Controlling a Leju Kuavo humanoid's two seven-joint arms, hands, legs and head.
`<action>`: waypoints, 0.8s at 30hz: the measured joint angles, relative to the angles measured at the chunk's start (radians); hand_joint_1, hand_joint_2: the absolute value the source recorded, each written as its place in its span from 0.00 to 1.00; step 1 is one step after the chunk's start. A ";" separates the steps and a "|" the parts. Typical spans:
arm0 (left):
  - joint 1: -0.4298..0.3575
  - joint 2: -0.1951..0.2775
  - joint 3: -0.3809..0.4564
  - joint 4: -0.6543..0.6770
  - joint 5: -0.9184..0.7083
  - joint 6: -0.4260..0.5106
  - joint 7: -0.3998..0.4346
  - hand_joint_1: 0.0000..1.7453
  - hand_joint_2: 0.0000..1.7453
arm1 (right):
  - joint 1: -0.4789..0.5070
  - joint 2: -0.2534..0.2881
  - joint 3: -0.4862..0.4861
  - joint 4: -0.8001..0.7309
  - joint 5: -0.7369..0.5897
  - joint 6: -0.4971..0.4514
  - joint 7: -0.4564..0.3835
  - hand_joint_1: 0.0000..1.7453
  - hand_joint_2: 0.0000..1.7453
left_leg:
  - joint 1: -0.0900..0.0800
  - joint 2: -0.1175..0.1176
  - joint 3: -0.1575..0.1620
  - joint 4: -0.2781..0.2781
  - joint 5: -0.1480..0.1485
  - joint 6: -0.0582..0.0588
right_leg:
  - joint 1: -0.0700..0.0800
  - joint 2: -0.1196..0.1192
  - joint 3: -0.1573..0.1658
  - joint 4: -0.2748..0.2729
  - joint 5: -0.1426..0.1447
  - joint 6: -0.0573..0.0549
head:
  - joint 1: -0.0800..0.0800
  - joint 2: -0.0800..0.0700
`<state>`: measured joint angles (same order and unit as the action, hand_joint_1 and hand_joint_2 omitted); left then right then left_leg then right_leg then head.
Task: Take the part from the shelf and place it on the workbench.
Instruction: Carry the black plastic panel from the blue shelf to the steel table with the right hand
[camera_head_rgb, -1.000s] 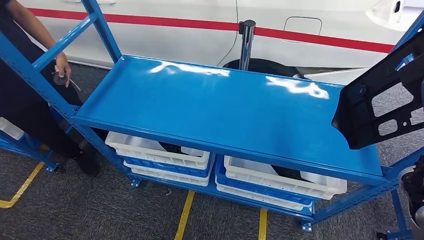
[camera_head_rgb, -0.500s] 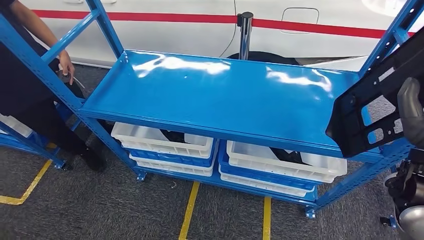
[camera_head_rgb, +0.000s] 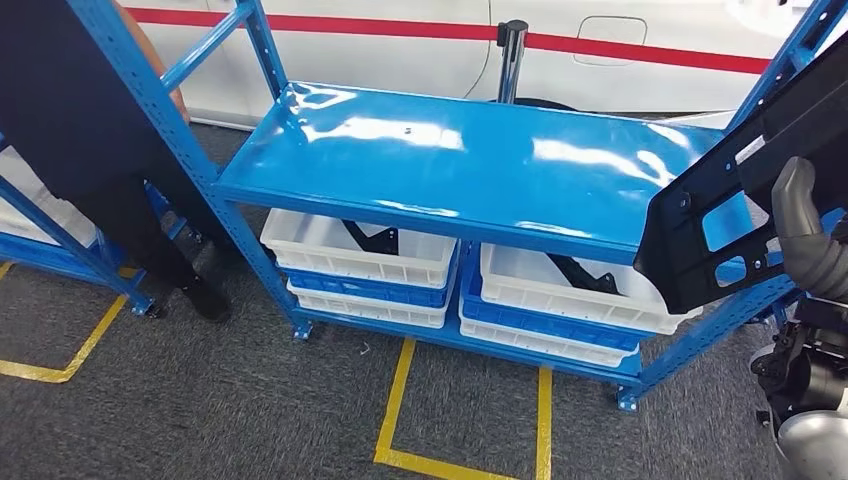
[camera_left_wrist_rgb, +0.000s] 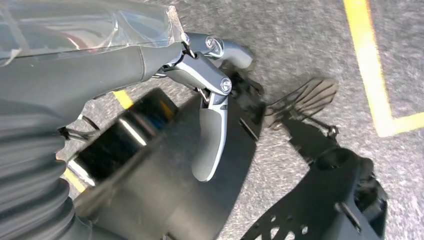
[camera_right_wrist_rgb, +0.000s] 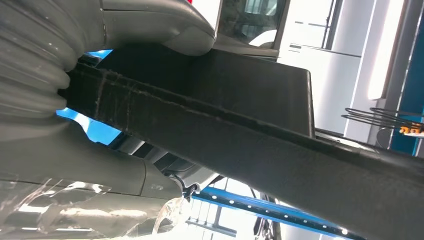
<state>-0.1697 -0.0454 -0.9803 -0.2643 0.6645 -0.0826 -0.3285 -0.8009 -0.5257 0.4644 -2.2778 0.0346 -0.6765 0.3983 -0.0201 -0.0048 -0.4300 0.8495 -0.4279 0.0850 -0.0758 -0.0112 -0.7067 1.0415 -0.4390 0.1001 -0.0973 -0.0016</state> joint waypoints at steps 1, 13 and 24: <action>0.001 0.000 -0.001 0.000 0.000 -0.001 0.000 0.00 1.00 | 0.000 0.001 0.001 0.000 0.002 0.000 0.001 1.00 1.00 | -0.005 0.001 -0.017 0.004 0.012 0.008 | 0.008 0.001 -0.019 0.088 -0.054 -0.005 | 0.000 0.000; 0.013 0.018 -0.001 0.000 0.054 0.066 -0.016 0.00 1.00 | 0.003 -0.008 0.014 -0.001 0.073 0.002 0.116 1.00 1.00 | -0.037 -0.004 -0.184 0.109 0.057 -0.007 | 0.030 -0.002 0.219 -0.103 -0.037 -0.045 | -0.001 0.000; 0.046 0.086 0.046 0.006 0.153 0.155 0.067 0.00 1.00 | 0.086 -0.070 -0.037 -0.055 0.150 0.024 0.192 1.00 1.00 | 0.009 -0.002 -0.022 0.128 -0.058 -0.003 | 0.029 -0.001 0.130 -0.103 0.049 -0.035 | -0.002 0.000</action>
<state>-0.1233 0.0410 -0.9341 -0.2578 0.8175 0.0719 -0.2617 -0.7151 -0.5956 0.4274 -2.3327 0.1844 -0.6523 0.5899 -0.0107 -0.0071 -0.4525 0.9779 -0.4861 0.0824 -0.0467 -0.0120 -0.5769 0.9382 -0.3900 0.0654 -0.0989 -0.0016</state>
